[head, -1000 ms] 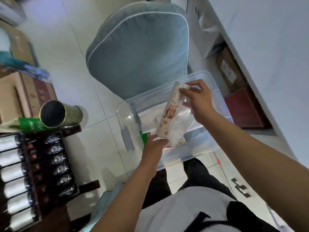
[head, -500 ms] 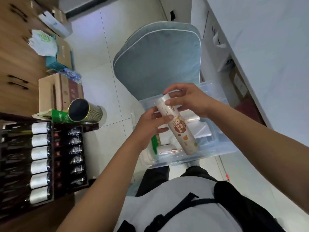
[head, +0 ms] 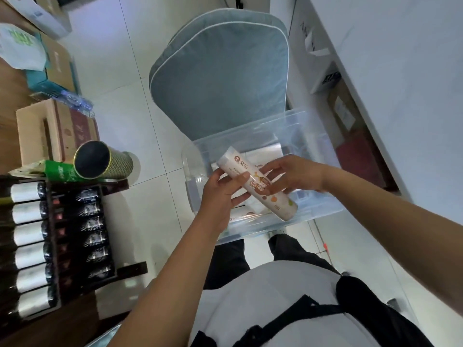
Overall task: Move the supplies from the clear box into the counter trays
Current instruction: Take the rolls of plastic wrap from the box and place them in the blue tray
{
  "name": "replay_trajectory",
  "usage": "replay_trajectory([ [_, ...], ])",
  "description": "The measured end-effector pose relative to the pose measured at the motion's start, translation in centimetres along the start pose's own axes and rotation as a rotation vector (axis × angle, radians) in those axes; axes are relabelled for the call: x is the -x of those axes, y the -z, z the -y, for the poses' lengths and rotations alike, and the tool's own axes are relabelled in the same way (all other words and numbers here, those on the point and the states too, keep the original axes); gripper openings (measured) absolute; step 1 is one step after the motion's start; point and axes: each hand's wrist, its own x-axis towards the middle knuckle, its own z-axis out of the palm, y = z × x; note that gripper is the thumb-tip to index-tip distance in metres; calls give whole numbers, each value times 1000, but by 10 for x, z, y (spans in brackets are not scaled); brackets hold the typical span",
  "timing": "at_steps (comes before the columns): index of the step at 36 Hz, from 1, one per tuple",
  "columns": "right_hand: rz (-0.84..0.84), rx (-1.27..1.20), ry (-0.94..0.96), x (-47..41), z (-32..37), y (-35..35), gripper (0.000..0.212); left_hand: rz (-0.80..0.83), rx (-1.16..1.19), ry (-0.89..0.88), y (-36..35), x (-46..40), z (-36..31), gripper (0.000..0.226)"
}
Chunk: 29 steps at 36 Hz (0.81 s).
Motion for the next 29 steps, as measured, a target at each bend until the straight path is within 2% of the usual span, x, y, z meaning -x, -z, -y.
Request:
replay_trajectory([
  [5, -86, -4, -63, 1, -21, -16, 44, 62, -4, 68, -5, -10, 22, 47],
  [9, -103, -67, -139, 4, -35, -13, 46, 183, 69, 195, -4, -24, 32, 51],
  [12, -166, -119, -200, 9, -50, -10, 43, 168, 48, 259, 5, -48, 37, 39],
  [14, -233, -164, -241, 12, -63, -11, 39, 71, -113, 262, 12, -73, 44, 27],
  [17, -337, -274, -298, 17, -82, -14, 33, -38, -572, 230, 19, -123, 62, 22],
  [20, -428, -409, -346, 20, -101, -14, 35, 51, -980, 98, 22, -174, 82, 31],
  [25, -537, -570, -353, 14, -125, -15, 29, 188, -1530, -107, 14, -254, 110, 52],
  [29, -560, -640, -335, 6, -139, -16, 30, 222, -1735, -190, 1, -297, 123, 50],
])
